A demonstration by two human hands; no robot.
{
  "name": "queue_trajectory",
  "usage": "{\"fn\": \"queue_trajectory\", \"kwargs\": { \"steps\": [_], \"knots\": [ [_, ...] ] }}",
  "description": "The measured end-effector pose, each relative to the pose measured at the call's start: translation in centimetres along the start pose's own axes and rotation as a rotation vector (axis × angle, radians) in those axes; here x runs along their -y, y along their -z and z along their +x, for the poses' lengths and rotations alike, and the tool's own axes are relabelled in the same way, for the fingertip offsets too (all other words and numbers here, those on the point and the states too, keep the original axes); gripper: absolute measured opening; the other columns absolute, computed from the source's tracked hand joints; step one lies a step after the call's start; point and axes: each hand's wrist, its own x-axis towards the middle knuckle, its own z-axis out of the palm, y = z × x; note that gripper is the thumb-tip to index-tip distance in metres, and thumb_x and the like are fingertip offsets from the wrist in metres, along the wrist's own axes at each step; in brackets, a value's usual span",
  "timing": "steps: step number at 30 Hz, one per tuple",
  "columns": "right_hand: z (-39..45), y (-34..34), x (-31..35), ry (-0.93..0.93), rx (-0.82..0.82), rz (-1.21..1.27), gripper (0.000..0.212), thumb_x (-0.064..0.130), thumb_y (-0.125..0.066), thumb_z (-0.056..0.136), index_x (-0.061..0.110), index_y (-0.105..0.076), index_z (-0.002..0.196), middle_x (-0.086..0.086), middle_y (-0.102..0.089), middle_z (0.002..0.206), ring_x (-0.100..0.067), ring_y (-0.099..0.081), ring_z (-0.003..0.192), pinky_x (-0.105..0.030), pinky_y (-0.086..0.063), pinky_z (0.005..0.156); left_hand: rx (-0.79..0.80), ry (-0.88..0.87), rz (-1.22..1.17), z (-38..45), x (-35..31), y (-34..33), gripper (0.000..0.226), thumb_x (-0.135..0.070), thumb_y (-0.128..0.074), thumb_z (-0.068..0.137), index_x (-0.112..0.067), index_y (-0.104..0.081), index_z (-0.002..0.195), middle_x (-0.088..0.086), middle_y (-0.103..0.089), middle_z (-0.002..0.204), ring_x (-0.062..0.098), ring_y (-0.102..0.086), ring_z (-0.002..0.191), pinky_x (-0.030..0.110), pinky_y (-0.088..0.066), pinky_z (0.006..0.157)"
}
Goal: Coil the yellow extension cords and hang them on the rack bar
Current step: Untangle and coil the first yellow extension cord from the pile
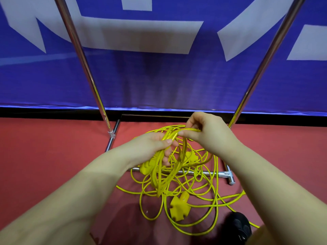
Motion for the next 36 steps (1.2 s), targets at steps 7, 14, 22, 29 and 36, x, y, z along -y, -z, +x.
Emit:
{"fn": "queue_trajectory", "kwargs": {
  "steps": [7,14,22,29,36],
  "knots": [
    [0.1,-1.0,-1.6,-0.183,0.426,-0.157,0.046,0.053,-0.048,0.089,0.011,-0.060,0.073,-0.008,-0.065,0.071,-0.023,-0.059,0.067,-0.032,-0.046,0.068,-0.159,-0.099,-0.069,0.1,-0.7,1.7,0.021,-0.011,-0.037,0.099,-0.011,-0.050,0.083,-0.008,-0.043,0.050,0.005,-0.041,0.042,0.020,-0.045,0.046],
    [-0.6,-1.7,-3.2,-0.246,0.653,-0.205,0.023,0.032,-0.058,0.091,0.011,-0.065,0.097,-0.009,-0.070,0.097,-0.025,-0.065,0.092,-0.036,-0.051,0.085,-0.461,-0.232,-0.437,0.2,-1.4,3.7,0.021,-0.017,-0.036,0.101,-0.012,-0.050,0.085,-0.008,-0.042,0.047,0.005,-0.040,0.039,0.017,-0.043,0.043],
    [0.4,0.2,0.2,-0.502,0.240,0.995,0.010,0.016,-0.051,0.095,0.014,-0.054,0.086,0.000,-0.071,0.065,-0.009,-0.067,0.052,-0.019,-0.054,0.049,-0.341,-0.189,-0.094,0.1,-0.9,2.6,0.020,-0.017,-0.040,0.100,-0.012,-0.050,0.084,-0.008,-0.048,0.049,0.006,-0.047,0.043,0.025,-0.046,0.053],
    [0.8,-0.2,0.5,-0.676,0.081,1.308,0.012,0.017,-0.051,0.095,0.005,-0.055,0.094,0.000,-0.070,0.060,-0.009,-0.067,0.051,-0.018,-0.052,0.046,-0.147,-0.096,-0.007,0.3,-0.6,0.9,0.019,-0.015,-0.040,0.099,-0.013,-0.054,0.087,0.003,-0.070,0.081,0.009,-0.069,0.069,0.023,-0.055,0.065],
    [1.0,0.2,0.7,-0.738,-0.041,1.538,0.023,0.017,-0.050,0.094,0.002,-0.057,0.078,-0.004,-0.067,0.053,-0.011,-0.066,0.048,-0.019,-0.055,0.050,-0.027,-0.049,0.159,0.1,-0.3,-0.2,0.016,-0.010,-0.041,0.098,-0.011,-0.055,0.090,0.006,-0.069,0.084,0.008,-0.069,0.069,0.024,-0.053,0.064]
  ]
}}
